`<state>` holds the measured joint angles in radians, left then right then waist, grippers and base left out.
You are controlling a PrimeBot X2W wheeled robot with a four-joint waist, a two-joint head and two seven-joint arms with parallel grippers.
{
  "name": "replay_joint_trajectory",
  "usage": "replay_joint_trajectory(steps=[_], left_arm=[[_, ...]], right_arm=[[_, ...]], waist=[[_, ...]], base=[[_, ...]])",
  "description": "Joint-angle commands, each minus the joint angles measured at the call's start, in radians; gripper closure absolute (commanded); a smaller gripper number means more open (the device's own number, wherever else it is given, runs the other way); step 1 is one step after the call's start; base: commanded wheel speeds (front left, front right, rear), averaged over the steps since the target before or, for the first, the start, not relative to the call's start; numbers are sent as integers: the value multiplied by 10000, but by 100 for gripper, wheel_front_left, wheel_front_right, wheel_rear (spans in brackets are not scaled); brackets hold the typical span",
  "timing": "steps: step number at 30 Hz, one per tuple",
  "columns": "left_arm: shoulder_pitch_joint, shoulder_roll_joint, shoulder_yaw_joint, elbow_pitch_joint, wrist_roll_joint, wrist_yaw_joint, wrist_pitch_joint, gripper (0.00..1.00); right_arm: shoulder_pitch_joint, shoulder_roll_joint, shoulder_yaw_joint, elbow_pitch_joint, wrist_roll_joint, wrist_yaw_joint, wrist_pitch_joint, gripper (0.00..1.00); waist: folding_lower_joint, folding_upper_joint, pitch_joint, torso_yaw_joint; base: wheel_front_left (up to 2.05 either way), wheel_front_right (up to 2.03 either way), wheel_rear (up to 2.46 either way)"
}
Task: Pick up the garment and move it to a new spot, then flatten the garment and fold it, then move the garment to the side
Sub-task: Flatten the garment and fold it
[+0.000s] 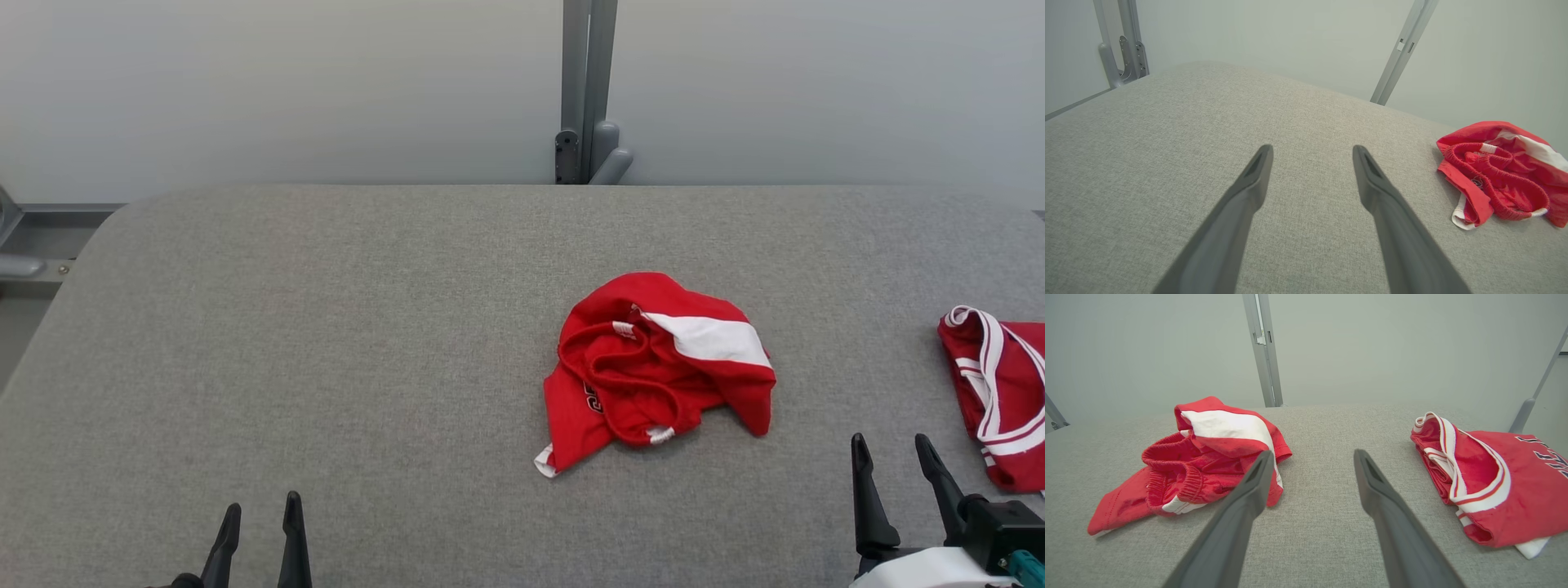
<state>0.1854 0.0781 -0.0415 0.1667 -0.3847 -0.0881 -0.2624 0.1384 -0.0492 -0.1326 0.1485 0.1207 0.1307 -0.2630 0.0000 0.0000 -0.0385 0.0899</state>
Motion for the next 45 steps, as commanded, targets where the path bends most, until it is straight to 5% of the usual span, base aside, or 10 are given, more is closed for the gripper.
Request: replay_joint_trajectory(steps=[1,23,37,45], left_arm=[[101,-44,33,23,62,-77,-27,0],[-484,-250,35,110,281,-366,-28,0],[-3149,-264,-2000,663,20,-419,139,0],[-5017,-255,-3312,1730,-83,-340,1215,0]], right_arm=[[87,-29,8,28,67,-1,-22,0],[-56,-29,118,32,84,-1,-22,0],[-689,-31,297,-119,161,-1,-22,0],[-1071,-31,326,-101,336,-1,-22,0]], waist=[[0,0,18,-7],[0,0,386,-178],[0,0,1411,-970],[0,0,2128,-1760]], base=[[0,0,0],[0,0,0],[0,0,0],[0,0,0]])
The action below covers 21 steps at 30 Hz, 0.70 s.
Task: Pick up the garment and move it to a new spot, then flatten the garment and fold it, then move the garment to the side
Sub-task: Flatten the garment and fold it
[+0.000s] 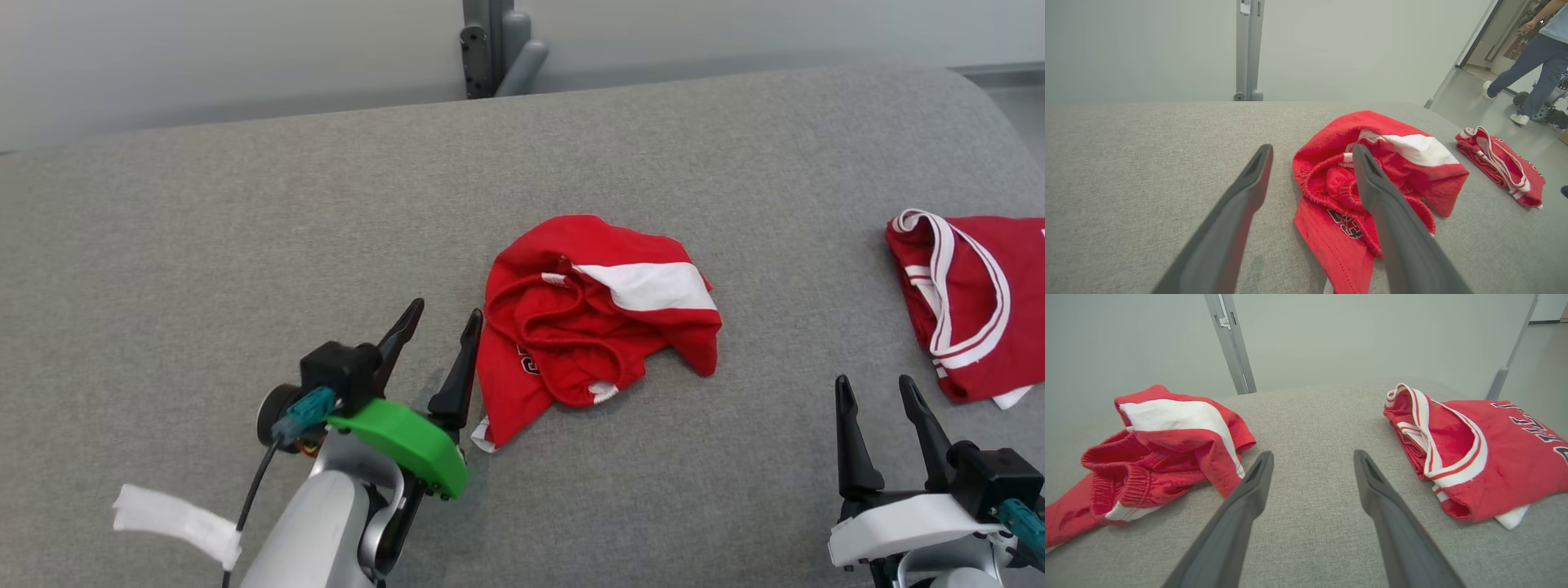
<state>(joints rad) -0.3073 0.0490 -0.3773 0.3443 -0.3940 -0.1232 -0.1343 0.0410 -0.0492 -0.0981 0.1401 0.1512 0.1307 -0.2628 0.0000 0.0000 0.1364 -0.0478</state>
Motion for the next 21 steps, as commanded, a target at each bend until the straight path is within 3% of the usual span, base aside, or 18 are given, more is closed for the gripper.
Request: replay_joint_trajectory(steps=[1,9,20,21], left_arm=[[-307,38,-64,133,57,24,163,0],[-1621,108,-599,1344,297,31,1347,0],[-2611,259,-639,2771,324,73,1473,0],[-2682,282,-641,2918,342,83,1495,6]], right_arm=[[-135,-29,6,-11,54,-1,-25,0],[-378,-28,43,14,152,-1,-24,0],[-447,-28,101,107,220,-1,-24,0],[-443,-29,109,112,218,-1,-24,0]], waist=[[0,0,450,-471],[0,0,758,-1022],[0,0,672,-1344],[0,0,658,-1359]], base=[[0,0,0],[0,0,0],[0,0,0],[0,0,0]])
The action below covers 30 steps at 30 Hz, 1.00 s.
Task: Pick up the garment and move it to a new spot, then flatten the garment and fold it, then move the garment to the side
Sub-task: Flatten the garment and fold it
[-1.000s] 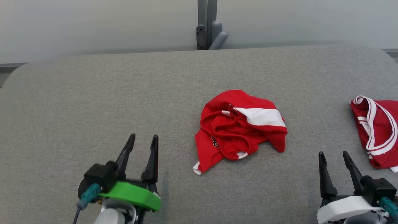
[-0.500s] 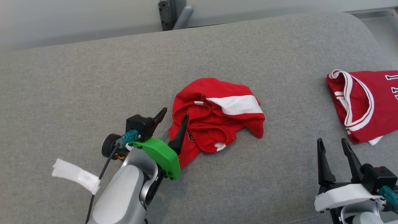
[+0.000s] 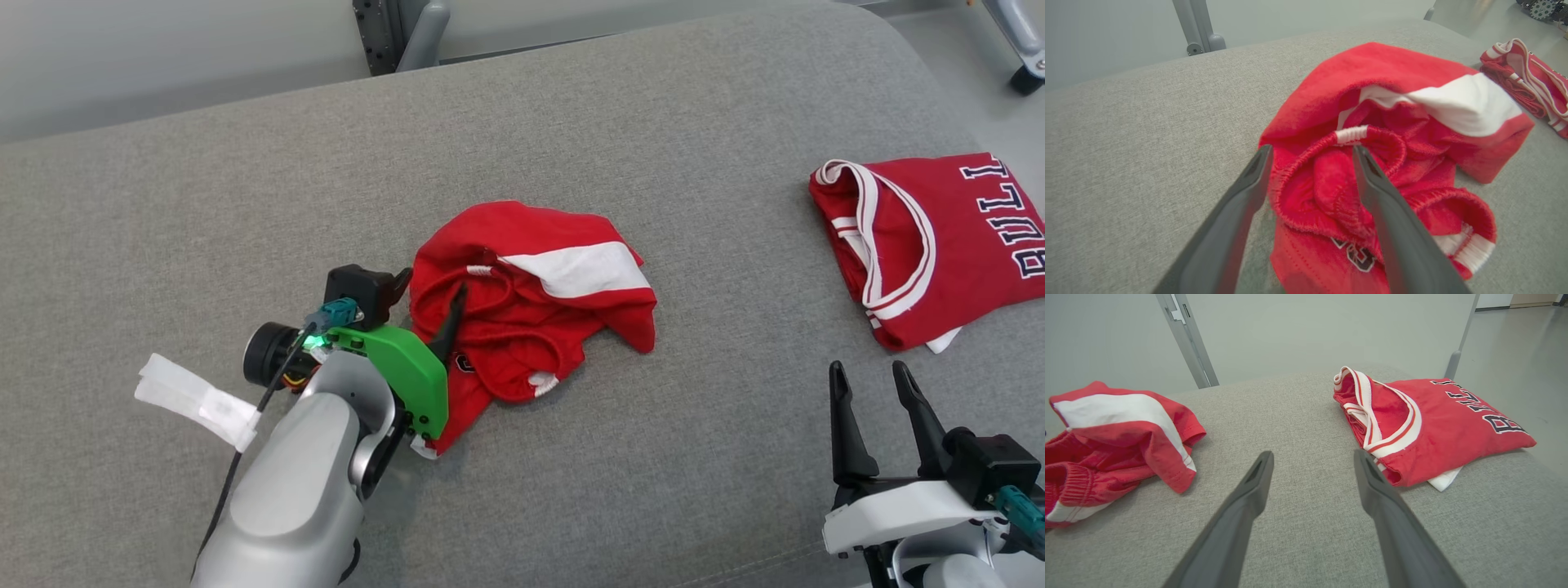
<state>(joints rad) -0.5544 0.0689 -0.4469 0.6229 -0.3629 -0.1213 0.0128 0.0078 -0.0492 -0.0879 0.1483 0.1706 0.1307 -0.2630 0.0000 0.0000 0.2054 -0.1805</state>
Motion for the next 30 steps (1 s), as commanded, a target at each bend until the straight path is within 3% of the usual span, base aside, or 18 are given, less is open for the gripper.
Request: replay_joint_trajectory(steps=[1,4,5,6,16,18,20,21,30], left_arm=[[-278,114,43,267,57,76,54,15],[-476,201,-76,661,146,69,157,27],[-536,209,-118,798,147,57,190,43],[-588,221,-182,911,154,39,255,51],[-898,279,-579,1789,13,-58,363,54],[-971,301,-620,1950,-18,-65,312,59],[-1032,300,-662,2118,-34,-74,266,79],[-1039,295,-684,2173,-64,-77,232,100],[-1250,169,-776,1872,-747,-102,16,100]], right_arm=[[-108,-28,14,34,24,-1,-22,0],[-100,-28,18,45,23,-1,-22,0],[-100,-29,25,48,27,-1,-22,0],[-102,-28,31,52,35,-1,-22,0],[-133,-29,23,71,118,-1,-22,0],[-127,-29,23,77,120,-1,-22,0],[-132,-29,0,87,132,-1,-22,0],[-132,-29,-11,93,133,-1,-22,0],[48,-28,-103,69,172,-1,-22,0]], waist=[[0,0,-43,-45],[0,0,-67,-78],[0,0,-72,-88],[0,0,-77,-101],[0,0,-77,-259],[0,0,-85,-297],[0,0,-93,-325],[0,0,-102,-334],[0,0,-230,-273]], base=[[0,0,0],[0,0,0],[0,0,0],[0,0,0],[0,0,0],[0,0,0],[0,0,0],[0,0,0],[0,0,0]])
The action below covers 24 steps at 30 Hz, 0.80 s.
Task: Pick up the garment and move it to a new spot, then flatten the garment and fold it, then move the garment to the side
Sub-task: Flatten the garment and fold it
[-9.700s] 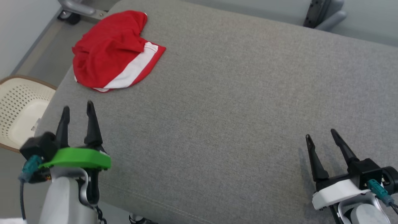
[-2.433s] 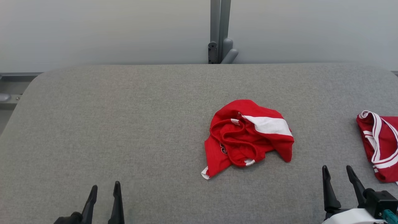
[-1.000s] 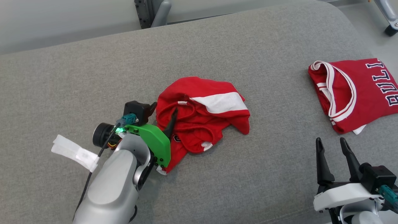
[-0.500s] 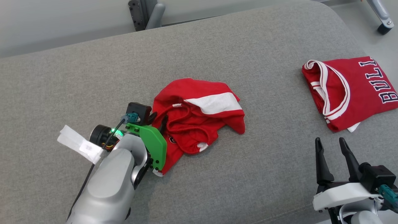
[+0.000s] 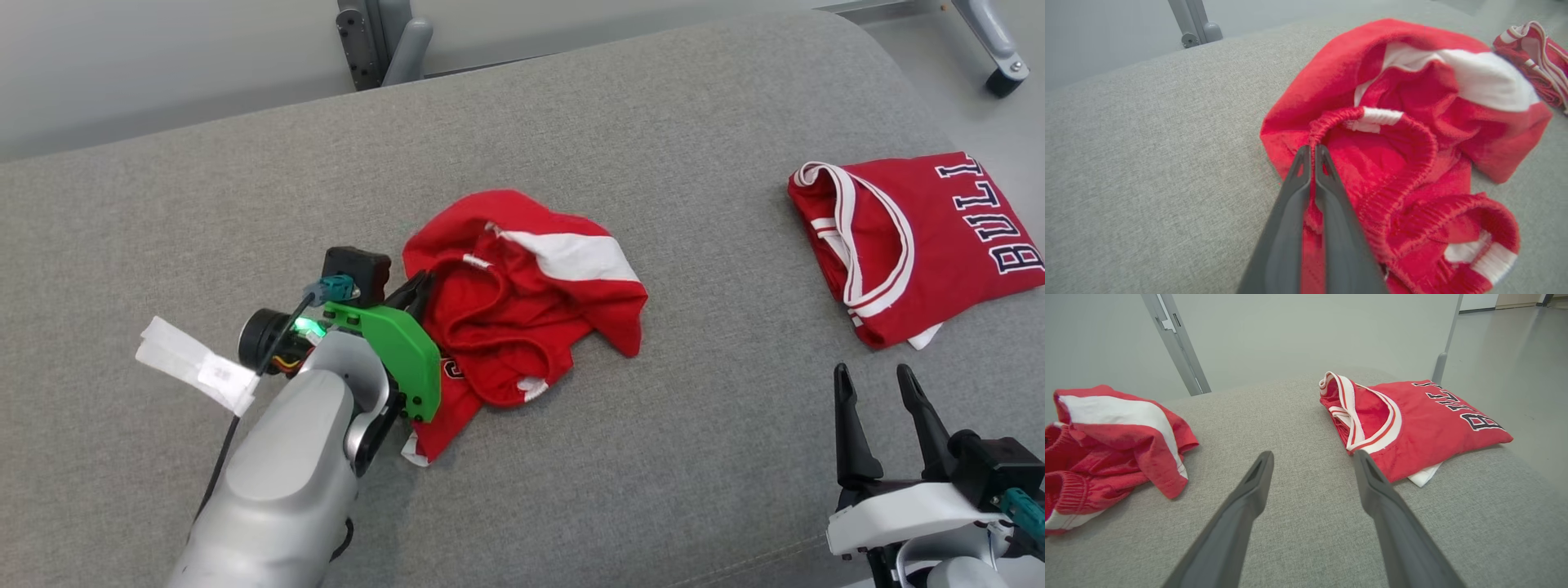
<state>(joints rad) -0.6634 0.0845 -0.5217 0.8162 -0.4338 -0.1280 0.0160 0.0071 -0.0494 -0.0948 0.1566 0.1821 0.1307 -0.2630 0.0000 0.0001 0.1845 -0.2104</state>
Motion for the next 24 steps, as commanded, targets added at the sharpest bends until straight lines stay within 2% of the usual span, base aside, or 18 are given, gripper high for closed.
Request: replay_joint_trajectory(steps=[1,7,12,18,23,24], left_arm=[[-160,-9,-89,-256,-186,-34,47,100],[-182,62,-620,-2106,-1179,-37,744,100],[366,605,-1068,-4659,-2128,-37,1378,100],[1847,1776,-1831,-7006,-2671,-38,2299,100],[3345,2925,-2145,-7786,-2779,166,2875,100],[3345,2925,-2145,-7786,-2779,166,2875,100]], right_arm=[[73,-27,-43,-16,56,-1,-22,0],[120,-27,-68,20,16,-1,-22,0],[166,-27,-41,36,36,-1,-22,0],[300,-27,-160,-2,75,-1,-22,0],[429,-26,-251,-30,42,-1,-22,0],[429,-26,-251,-30,42,-1,-22,0]], waist=[[0,-1,-41,47],[0,-1,-168,198],[0,-1,-284,246],[0,-1,-322,326],[0,-1,-322,536],[0,-1,-322,536]], base=[[0,0,0],[0,0,0],[0,0,0],[0,0,0],[0,0,0],[0,0,0]])
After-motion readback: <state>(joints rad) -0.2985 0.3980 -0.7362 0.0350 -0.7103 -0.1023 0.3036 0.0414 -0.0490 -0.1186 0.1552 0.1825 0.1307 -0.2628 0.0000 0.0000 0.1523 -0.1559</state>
